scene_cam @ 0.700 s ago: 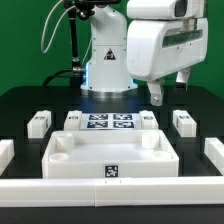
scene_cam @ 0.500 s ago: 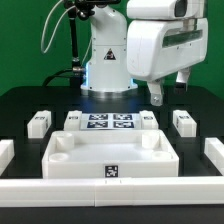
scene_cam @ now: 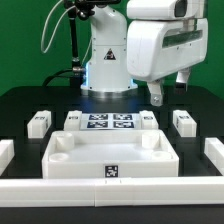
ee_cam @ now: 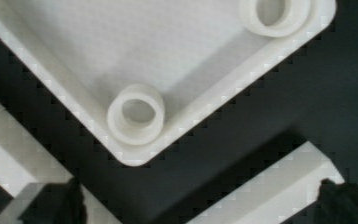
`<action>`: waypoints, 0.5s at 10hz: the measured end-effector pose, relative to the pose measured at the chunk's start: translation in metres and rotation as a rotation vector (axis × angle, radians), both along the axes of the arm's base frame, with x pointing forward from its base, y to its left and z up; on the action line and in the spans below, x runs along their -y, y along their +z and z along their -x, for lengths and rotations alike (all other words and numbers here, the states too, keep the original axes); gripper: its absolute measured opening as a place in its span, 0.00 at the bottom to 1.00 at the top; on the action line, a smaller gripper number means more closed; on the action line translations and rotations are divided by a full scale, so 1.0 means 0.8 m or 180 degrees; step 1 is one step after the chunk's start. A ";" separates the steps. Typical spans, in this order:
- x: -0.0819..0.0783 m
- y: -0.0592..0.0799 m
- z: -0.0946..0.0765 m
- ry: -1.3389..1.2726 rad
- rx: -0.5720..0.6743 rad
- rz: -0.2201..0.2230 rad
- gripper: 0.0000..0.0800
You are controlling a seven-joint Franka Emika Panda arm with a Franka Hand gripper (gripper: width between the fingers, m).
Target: Assemble desk
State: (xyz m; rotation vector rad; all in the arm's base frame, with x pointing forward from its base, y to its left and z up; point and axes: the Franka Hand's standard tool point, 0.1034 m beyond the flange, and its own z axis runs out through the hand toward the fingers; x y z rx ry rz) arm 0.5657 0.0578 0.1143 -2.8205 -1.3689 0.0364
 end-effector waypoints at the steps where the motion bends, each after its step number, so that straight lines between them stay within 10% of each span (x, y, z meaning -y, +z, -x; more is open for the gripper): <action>1: 0.008 0.002 -0.001 0.0269 0.0007 -0.0008 0.81; 5: 0.052 -0.005 0.064 0.1618 0.0039 -0.0002 0.81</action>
Offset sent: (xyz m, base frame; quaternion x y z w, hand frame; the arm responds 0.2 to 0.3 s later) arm -0.0559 -0.0184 -0.0030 -0.0059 0.0076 -0.3318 0.9433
